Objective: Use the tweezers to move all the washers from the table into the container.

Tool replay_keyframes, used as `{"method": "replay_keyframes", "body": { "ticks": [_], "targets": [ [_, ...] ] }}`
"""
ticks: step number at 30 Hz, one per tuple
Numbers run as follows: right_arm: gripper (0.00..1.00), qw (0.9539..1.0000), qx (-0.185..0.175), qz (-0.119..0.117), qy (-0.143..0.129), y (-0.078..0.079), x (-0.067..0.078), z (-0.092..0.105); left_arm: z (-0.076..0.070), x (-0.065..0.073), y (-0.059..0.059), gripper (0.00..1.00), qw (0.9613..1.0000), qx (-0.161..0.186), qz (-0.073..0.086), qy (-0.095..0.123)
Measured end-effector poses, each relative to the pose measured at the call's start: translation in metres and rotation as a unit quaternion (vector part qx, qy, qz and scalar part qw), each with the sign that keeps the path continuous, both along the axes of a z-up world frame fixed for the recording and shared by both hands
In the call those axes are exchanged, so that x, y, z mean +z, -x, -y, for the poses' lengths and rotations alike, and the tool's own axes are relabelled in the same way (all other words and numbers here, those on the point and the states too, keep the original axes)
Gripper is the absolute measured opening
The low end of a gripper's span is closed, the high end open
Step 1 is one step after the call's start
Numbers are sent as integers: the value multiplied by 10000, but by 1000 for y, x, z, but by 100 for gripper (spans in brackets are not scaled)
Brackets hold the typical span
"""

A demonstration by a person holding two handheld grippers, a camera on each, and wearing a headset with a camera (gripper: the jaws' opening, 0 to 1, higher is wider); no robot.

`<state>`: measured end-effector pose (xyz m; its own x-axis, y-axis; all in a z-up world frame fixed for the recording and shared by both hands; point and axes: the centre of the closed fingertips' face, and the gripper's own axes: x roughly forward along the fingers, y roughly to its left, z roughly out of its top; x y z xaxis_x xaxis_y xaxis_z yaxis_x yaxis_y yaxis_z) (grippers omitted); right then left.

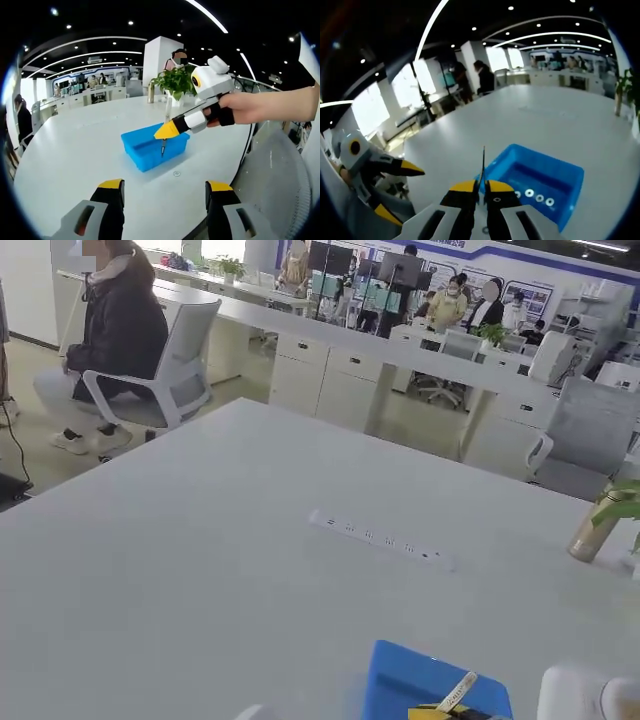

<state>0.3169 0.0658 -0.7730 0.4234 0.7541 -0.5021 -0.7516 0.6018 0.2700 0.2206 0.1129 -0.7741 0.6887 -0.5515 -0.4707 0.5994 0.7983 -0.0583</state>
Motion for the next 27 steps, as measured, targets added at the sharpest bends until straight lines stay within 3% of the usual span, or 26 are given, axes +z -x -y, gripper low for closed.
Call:
{"method": "replay_keyframes", "body": {
  "ticks": [27],
  "targets": [
    [4, 9991, -142, -360, 179, 17, -35, 19, -1, -2, -1, 65, 10000, 26, 3, -23]
  ]
}}
